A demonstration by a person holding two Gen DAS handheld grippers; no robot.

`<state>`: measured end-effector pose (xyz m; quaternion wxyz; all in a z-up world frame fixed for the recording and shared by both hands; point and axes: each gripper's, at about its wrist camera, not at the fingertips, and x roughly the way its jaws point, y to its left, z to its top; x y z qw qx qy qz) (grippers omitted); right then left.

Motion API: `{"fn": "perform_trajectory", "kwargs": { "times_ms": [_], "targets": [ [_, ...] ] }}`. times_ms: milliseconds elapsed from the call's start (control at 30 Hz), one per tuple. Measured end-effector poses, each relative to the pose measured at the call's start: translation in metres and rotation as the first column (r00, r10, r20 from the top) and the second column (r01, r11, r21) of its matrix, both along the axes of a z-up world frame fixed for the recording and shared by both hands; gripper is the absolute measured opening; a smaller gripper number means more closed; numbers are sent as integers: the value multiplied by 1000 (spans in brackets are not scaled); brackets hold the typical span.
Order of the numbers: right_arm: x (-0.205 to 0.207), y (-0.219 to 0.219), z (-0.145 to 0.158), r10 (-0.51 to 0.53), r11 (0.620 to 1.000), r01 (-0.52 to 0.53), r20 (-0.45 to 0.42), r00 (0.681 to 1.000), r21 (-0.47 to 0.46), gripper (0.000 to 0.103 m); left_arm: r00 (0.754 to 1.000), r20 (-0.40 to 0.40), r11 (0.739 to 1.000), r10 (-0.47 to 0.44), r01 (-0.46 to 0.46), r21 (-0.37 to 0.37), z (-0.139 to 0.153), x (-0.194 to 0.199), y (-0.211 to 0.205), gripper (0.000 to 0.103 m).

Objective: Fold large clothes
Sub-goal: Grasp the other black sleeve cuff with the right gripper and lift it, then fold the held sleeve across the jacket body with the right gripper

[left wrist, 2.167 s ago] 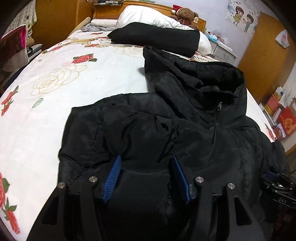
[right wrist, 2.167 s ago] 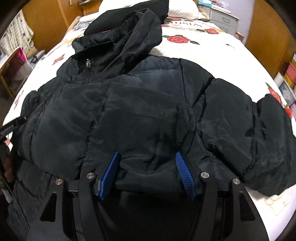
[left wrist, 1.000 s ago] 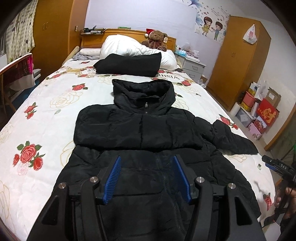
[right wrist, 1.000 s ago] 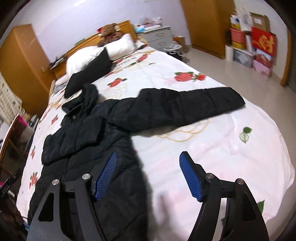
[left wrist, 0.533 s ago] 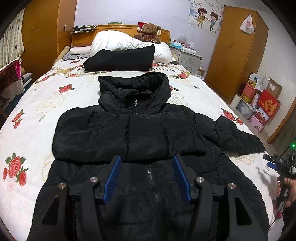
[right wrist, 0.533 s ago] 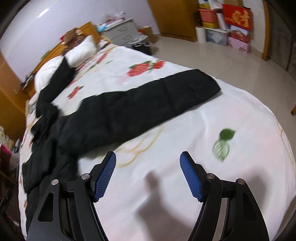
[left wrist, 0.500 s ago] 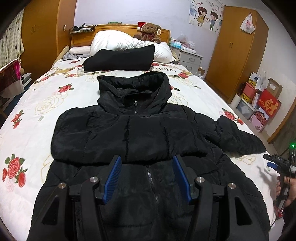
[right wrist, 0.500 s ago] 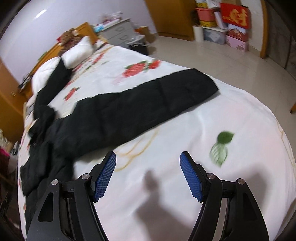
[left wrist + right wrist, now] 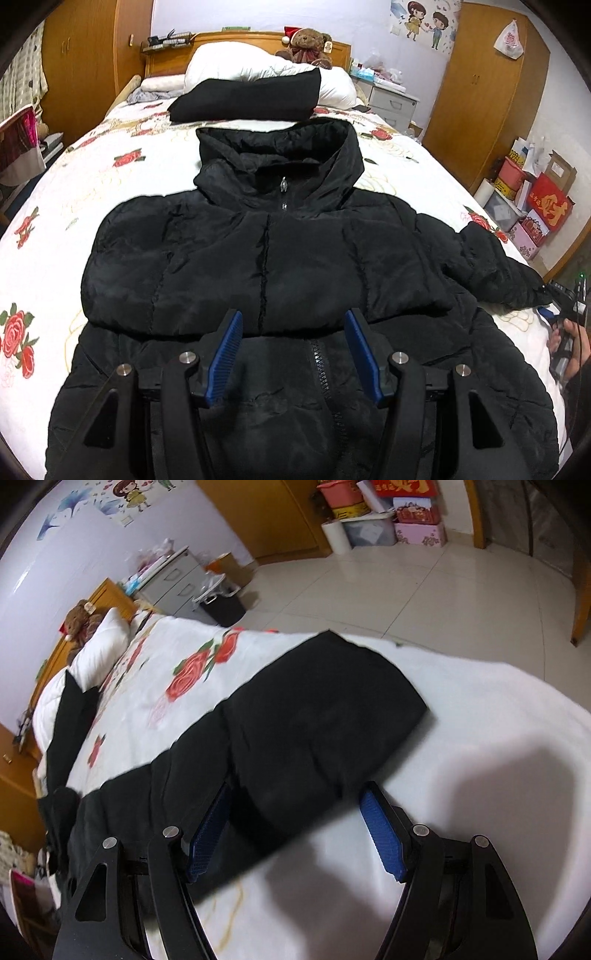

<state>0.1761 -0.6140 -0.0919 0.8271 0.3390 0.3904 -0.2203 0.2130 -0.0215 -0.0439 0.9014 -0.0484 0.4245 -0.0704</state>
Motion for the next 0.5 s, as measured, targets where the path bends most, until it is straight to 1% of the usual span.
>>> {"fn": "perform_trajectory", "kwargs": {
  "times_ms": [33,67,100,133,167,200,300,400,500],
  "targets": [
    [3,-1,1,-7,1000,7,-2,1000,-2,71,1000,-3,1000,2,-2,0,-1,1,0,59],
    [5,-3,1,-10,1000,10,-6,1000,-7,62,1000,-5,1000,3,-3,2,-2,0,2,59],
    [8,-5,1,-14,1000,14,-15,1000,-14,35,1000,-6,1000,6,-6,3,-3,0,3,59],
    [8,-8,1,-14,1000,14,-11,1000,10,22,1000,-7,1000,8,-8,3,-3,1,4,59],
    [9,-11,2,-16,999,16,-5,1000,39,14,1000,-6,1000,13,-13,2,-2,0,6,59],
    [7,-9,7,-16,999,16,4,1000,36,9,1000,-4,1000,18,-18,2,-1,0,8,59],
    [6,4,34,27,999,-26,39,999,-21,7,1000,9,1000,30,-30,3,6,-2,15,59],
    [3,26,75,89,994,-82,99,991,-72,7,999,22,999,42,-42,-6,16,-8,22,59],
    [2,54,122,171,981,-152,169,971,-121,7,998,35,998,53,-53,-19,27,-15,29,59]
  ]
}}
